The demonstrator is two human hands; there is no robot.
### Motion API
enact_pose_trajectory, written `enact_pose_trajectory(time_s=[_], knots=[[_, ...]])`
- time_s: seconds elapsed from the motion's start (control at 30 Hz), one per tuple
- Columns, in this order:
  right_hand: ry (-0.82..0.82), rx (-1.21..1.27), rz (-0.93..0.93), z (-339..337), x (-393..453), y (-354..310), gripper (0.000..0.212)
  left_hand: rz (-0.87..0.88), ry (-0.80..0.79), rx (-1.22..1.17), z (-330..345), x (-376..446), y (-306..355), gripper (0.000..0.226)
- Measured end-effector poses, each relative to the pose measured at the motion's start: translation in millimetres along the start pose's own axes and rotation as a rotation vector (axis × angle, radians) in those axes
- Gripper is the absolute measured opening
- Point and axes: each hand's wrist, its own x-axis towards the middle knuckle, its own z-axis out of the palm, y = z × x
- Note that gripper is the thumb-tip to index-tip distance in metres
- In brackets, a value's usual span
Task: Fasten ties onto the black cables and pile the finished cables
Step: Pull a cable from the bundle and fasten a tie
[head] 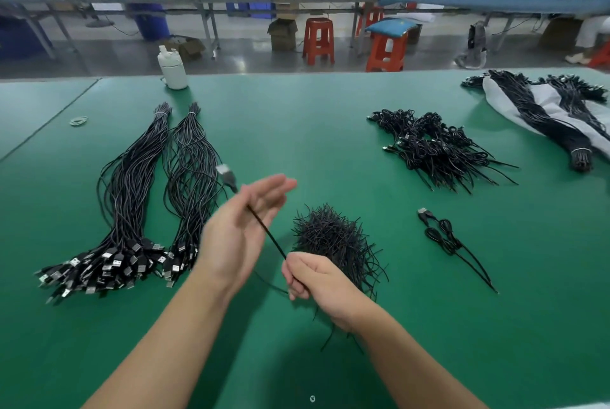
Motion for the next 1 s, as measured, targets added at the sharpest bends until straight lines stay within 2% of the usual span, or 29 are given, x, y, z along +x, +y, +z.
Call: enact_pose_trajectory(time_s=[0.07,0.1,0.17,0.23,0.33,0.4,0.47,0.53,0.6,0.67,0.83,0.93,1.0], knots=[[0.04,0.245,0.105,-1,1,9,0.039,-0.016,0.022,-0.257,-12,7,17,0.046],[0.077,0.399,0.15,-3,1,14,0.039,-0.045,-0.002,-0.313,-19,7,25,0.042],[0.142,0.624,0.187,-10,3,22,0.037,-0.193,-0.106,-0.344,-27,3,35,0.033],[0.16,0.737,0.191,-15,7,23,0.036,-0.361,-0.282,-0.295,-36,-3,33,0.037],[0.161,0.787,0.186,-22,14,16,0.036,-0.589,-0.503,0.062,-48,-10,20,0.049],[0.135,0.746,0.186,-25,17,8,0.035,-0.732,-0.562,0.324,-51,-17,6,0.054],[0.09,0.651,0.186,-25,19,2,0.035,-0.785,-0.487,0.581,-50,-22,-10,0.05],[0.038,0.558,0.174,-21,19,-1,0.036,-0.705,-0.363,0.789,-49,-23,-22,0.043],[-0.006,0.483,0.149,-15,17,0,0.036,-0.58,-0.271,0.886,-48,-21,-29,0.04],[-0.036,0.453,0.122,-8,15,3,0.034,-0.478,-0.199,0.816,-48,-19,-30,0.037],[-0.054,0.435,0.116,1,9,10,0.032,-0.372,-0.073,0.358,-45,-19,-38,0.042],[-0.081,0.372,0.129,9,8,18,0.033,-0.228,0.143,0.118,-37,-11,-42,0.046],[-0.08,0.393,0.15,11,8,23,0.034,-0.214,0.219,-0.158,-33,-2,-35,0.048]])
